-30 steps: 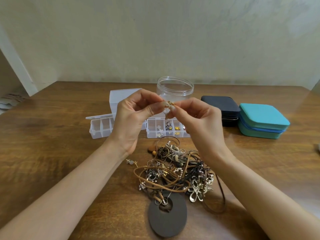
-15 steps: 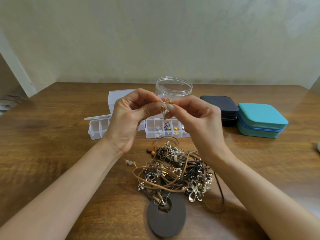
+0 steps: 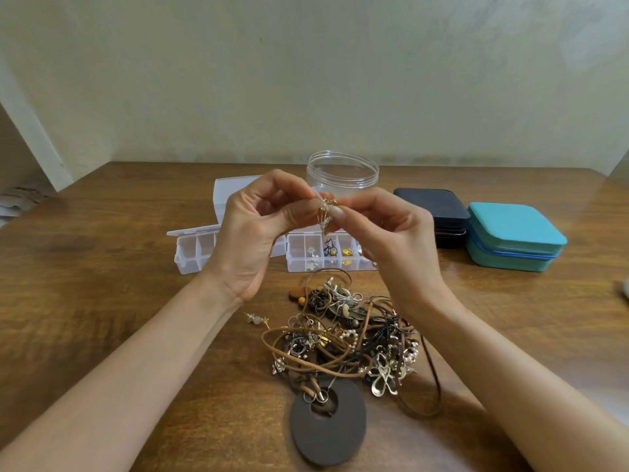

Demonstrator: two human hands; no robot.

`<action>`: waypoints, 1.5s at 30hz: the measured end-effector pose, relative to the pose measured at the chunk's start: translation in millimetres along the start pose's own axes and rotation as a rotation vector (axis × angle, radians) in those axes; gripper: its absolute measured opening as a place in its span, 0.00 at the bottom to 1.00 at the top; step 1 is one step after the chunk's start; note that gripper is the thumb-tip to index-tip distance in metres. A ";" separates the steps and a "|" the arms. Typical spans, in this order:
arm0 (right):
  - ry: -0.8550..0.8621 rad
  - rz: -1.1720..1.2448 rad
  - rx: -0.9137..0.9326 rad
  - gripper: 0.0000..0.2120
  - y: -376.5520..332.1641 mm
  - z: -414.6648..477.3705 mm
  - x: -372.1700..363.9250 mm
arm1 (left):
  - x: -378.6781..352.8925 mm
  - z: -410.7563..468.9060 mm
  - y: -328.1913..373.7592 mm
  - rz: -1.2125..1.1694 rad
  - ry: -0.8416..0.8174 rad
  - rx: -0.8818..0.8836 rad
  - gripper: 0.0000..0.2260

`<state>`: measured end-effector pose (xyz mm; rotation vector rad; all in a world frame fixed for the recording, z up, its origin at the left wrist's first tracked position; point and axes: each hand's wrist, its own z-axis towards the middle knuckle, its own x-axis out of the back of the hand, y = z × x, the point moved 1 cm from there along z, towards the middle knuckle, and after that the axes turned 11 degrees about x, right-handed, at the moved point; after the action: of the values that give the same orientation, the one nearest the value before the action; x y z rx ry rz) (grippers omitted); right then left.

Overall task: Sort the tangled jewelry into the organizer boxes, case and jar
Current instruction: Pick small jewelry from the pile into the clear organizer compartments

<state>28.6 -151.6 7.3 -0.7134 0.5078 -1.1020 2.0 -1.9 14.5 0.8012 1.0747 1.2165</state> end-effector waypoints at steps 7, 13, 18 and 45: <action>0.002 0.080 -0.032 0.01 -2.7 -0.2 -0.5 | -0.4 -0.3 1.5 -0.003 -0.034 -0.012 0.03; 0.008 0.079 -0.035 0.02 -2.1 -0.6 -0.6 | 0.9 1.4 0.1 -0.004 -0.029 0.005 0.03; 0.013 0.082 -0.028 0.02 -0.7 -1.0 -1.1 | 2.4 2.1 -0.3 0.013 -0.030 -0.011 0.04; 0.054 -0.231 0.172 0.04 9.0 -4.7 -0.2 | -2.1 0.7 -4.0 -0.016 0.006 0.078 0.06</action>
<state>30.9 -150.2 -2.5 -0.6023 0.3767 -1.3670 4.0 -4.7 11.4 0.8482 1.1371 1.1699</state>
